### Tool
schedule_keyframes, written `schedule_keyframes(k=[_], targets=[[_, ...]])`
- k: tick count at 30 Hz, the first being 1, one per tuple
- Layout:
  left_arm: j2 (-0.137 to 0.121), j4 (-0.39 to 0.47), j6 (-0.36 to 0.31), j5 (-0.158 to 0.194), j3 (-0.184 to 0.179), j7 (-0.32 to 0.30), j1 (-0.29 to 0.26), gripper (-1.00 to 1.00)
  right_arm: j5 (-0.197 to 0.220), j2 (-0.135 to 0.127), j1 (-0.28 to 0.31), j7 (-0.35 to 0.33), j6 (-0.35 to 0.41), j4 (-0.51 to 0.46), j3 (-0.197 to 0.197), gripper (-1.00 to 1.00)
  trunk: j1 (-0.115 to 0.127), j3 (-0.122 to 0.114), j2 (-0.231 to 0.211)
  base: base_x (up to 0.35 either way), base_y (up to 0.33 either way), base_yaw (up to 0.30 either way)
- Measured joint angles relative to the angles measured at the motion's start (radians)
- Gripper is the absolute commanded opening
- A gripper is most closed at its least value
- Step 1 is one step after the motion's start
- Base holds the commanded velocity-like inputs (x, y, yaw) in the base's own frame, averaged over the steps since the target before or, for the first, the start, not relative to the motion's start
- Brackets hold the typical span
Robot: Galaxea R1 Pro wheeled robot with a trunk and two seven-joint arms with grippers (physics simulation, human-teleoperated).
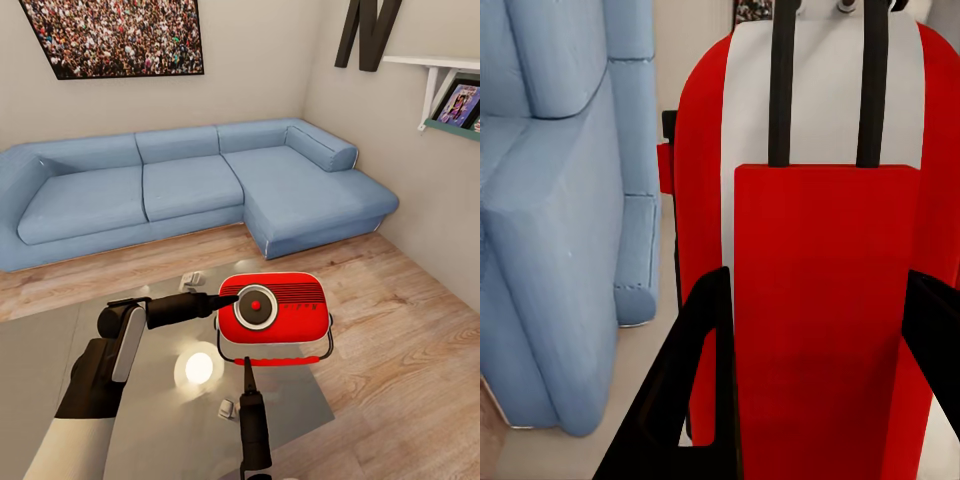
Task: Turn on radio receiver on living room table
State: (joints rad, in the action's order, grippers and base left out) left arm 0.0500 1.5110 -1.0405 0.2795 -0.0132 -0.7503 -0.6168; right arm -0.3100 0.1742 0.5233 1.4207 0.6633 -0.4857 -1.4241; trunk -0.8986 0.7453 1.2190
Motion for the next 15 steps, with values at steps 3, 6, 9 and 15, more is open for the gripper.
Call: schedule_keyframes(k=[3,6,9,15], targets=[[0.0,0.0,0.001,-0.005,0.0,0.0,0.0,1.0,-0.002,0.0,0.0,-0.004,-0.001,0.0,0.0,-1.0,0.0,0.0,0.0,0.0,0.0,0.0],[0.001,0.0,0.002,-0.005,0.0,0.001,0.0,1.0,-0.008,0.0,0.0,-0.006,-0.002,0.0,0.004,-1.0,0.0,0.0,0.0,0.0,0.0,0.0],[0.003,0.0,0.003,-0.005,0.0,0.002,0.0,1.0,-0.008,0.0,0.0,-0.005,-0.006,0.0,0.006,-1.0,0.0,0.0,0.0,0.0,0.0,0.0],[0.015,0.001,-0.002,0.002,-0.003,-0.001,0.0,1.0,-0.012,0.0,0.0,-0.022,-0.01,0.006,0.005,-1.0,0.0,0.0,0.0,0.0,0.0,0.0]])
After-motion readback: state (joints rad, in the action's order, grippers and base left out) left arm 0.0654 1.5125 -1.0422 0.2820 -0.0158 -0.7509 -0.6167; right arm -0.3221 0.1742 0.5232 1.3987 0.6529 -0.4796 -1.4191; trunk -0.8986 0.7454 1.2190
